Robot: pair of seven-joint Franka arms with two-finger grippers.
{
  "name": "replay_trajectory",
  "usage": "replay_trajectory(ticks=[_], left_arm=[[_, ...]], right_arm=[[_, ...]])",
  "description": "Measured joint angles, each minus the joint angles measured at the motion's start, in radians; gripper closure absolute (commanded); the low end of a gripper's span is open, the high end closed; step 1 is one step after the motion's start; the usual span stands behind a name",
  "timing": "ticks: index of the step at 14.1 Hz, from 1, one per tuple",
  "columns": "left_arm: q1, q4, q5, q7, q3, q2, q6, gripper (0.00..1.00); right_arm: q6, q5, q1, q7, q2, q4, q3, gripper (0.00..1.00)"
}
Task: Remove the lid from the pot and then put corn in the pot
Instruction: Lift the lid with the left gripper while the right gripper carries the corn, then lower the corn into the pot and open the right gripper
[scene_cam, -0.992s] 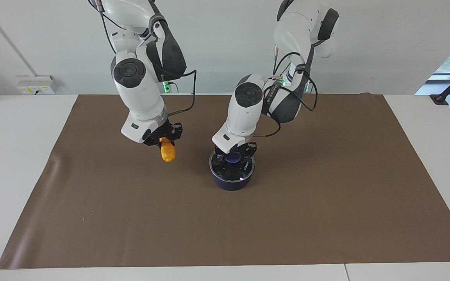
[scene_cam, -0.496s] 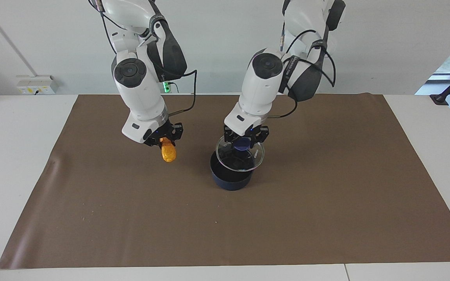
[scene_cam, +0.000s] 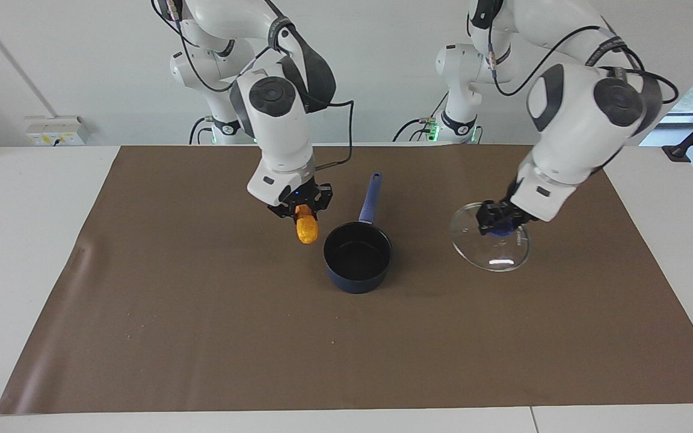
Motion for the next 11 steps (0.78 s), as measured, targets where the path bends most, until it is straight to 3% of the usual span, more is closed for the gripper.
replay_trajectory(ticks=[3,7,11], left_arm=[[0.156,-0.181,0.004,0.187,0.005,-0.036,0.121,1.00],[0.216,-0.461,0.024,0.243,0.006,-0.084,0.350,1.00],[0.217,-0.538,0.040,0.270,0.002,-0.091,0.404,1.00]], right_arm=[[0.069,0.000,0.091,0.126,0.099,0.053,0.001,1.00],[0.195,0.000,0.124,0.161,0.182,0.069,0.000,1.00],[0.252,0.000,0.122,0.161,0.214,0.065,-0.001,1.00]])
